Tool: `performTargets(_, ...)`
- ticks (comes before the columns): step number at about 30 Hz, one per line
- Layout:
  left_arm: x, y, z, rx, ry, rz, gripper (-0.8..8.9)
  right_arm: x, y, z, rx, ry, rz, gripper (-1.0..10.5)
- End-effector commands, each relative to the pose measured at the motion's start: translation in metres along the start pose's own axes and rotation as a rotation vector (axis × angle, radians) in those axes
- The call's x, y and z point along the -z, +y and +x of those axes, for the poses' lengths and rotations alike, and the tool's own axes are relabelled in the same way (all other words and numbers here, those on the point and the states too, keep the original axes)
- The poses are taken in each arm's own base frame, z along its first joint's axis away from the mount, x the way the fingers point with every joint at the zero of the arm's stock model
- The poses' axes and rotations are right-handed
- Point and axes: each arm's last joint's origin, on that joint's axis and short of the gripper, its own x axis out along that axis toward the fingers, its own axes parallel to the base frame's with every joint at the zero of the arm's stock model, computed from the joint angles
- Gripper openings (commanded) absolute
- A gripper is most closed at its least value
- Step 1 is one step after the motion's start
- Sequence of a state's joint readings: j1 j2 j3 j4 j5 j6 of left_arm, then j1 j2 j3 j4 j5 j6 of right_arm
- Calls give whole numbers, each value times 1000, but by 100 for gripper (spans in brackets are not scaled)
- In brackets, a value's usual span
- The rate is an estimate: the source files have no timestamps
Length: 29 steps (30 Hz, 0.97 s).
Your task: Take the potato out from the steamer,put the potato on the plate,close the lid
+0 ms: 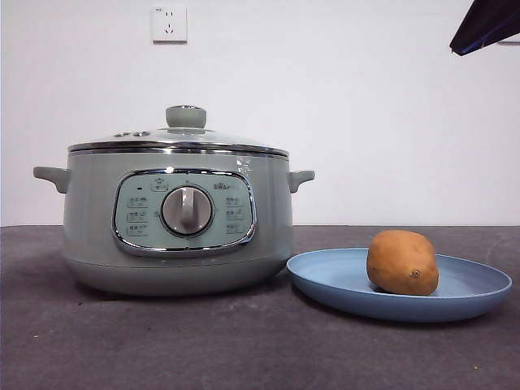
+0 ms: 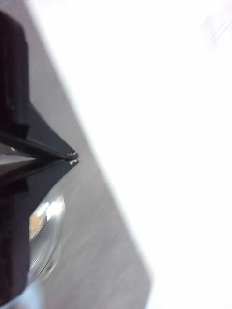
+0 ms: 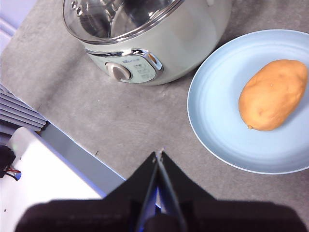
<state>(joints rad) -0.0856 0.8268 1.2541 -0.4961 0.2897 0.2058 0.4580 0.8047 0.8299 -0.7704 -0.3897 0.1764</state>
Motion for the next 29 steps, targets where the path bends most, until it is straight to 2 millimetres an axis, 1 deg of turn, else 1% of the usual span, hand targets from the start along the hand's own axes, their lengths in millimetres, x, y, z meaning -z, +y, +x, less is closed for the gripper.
performTargets(1,29,1,-10,-120,-72,33,-4,1,-1,1,2,3,7,1)
performTargets(3,48,0,-17,-204,-93,41,-4,1,-1,1,2,3,7,1)
performTargets(6,83,-7,-25,-294,-93,38,-4,1,-1,1,3,3,7,1)
performTargets(10,128,-19,-30,-302,-78,26,-4,1,-1,1,2,3,7,1)
performTargets(14,169,-27,-30,-292,-38,9,-4,1,-1,1,3,3,7,1)
performTargets(16,189,-32,-29,-287,-17,-27,-4,1,-1,1,3,3,7,1)
performTargets(19,215,-37,-28,-283,10,-50,-4,1,-1,1,2,3,7,1)
performTargets(22,236,-41,-28,-279,33,-56,-4,1,-1,1,2,3,7,1)
performTargets(29,271,-46,-25,-306,71,-64,-4,1,-1,1,3,3,7,1)
